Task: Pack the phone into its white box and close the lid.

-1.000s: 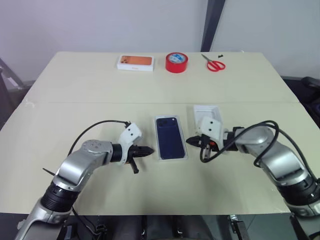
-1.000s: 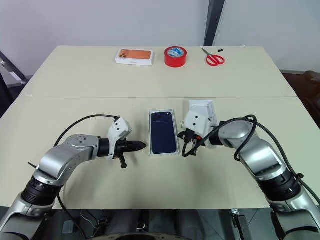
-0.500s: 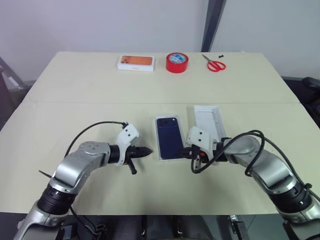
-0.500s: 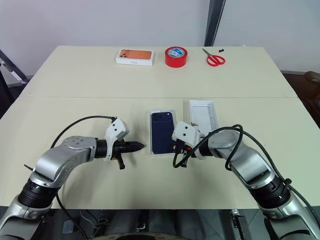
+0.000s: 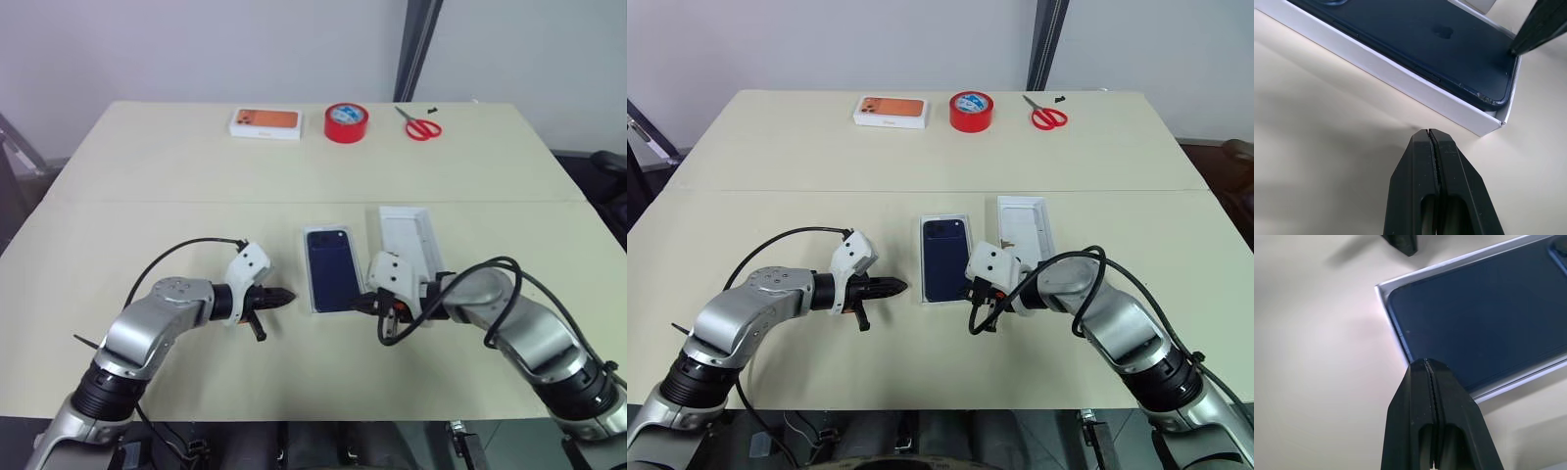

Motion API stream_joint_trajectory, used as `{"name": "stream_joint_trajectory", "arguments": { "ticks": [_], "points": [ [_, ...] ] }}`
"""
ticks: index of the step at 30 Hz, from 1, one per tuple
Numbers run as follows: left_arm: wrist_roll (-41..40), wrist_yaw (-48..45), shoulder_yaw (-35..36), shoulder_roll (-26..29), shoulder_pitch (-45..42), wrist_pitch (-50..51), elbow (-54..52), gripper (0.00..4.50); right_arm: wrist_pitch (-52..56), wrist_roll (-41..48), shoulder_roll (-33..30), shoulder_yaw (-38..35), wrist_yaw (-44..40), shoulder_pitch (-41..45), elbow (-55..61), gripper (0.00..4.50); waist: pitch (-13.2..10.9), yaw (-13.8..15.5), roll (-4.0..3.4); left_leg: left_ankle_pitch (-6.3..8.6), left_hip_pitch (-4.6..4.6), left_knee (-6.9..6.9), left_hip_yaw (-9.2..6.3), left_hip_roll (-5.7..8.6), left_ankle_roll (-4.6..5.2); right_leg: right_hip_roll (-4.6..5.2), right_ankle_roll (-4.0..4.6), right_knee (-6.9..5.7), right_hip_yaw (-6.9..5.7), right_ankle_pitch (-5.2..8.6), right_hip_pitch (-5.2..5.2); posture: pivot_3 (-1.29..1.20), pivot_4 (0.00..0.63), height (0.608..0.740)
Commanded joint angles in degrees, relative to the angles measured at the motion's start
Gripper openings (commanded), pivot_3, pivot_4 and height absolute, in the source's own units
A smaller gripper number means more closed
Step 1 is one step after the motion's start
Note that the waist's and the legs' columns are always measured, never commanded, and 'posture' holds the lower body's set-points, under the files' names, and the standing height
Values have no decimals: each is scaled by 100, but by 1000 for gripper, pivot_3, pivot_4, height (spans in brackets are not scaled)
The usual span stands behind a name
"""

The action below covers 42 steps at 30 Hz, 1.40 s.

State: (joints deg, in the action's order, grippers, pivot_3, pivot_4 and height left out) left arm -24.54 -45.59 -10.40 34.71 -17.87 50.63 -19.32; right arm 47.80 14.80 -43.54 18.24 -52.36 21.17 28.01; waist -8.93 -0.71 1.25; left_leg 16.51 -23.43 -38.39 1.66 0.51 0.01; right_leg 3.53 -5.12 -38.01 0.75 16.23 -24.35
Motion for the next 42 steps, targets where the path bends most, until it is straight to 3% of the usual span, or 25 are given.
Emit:
{"name": "stream_joint_trajectory", "arguments": {
  "ticks": [1,24,35,42],
  "points": [
    [-108,-1,85,-6,-12,-46,-248,36,6,72,-73,43,-79,-43,171,0,0,3,0,0,0,0,0,0,0,0,0,0,0,0,0,0,150,725],
    [-92,10,64,-53,-11,-66,-263,36,-64,-30,260,-74,334,199,-161,0,1,-4,1,0,2,-3,0,0,0,0,0,-2,0,0,3,0,150,725],
    [-162,73,430,-17,100,-142,-134,36,26,-673,1572,-4,1607,1223,-1679,0,1,-9,1,-1,2,-7,0,0,-2,-2,0,-9,0,0,1,0,150,725],
    [-440,25,1037,104,412,-259,-294,36,-88,-922,1929,79,1809,1521,-2358,0,2,-16,0,-1,1,-11,0,-1,-2,-2,0,-10,-1,0,1,0,150,725]
  ]
}}
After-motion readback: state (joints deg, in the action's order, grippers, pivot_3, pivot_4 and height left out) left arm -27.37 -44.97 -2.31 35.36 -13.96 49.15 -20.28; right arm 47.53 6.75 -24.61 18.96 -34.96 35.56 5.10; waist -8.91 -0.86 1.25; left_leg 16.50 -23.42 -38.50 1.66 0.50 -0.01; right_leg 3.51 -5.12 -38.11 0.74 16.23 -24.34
